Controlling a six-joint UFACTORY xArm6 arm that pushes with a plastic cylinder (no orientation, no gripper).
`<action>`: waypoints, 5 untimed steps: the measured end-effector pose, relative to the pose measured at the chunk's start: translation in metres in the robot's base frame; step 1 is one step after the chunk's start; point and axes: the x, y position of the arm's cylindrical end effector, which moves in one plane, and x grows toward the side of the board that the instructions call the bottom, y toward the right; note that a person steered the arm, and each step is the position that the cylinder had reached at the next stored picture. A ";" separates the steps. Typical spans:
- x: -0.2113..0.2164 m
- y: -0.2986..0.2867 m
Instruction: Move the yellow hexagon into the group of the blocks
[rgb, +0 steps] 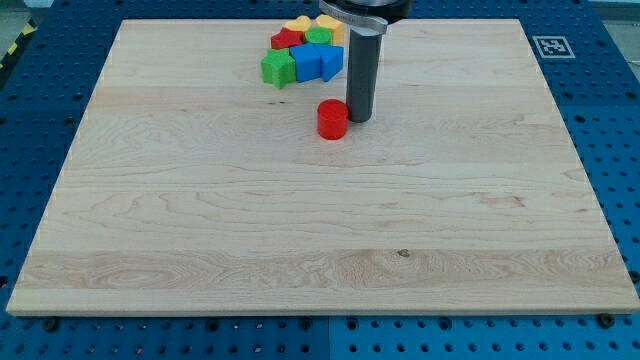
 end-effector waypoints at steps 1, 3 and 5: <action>0.000 -0.001; -0.077 0.020; -0.153 0.035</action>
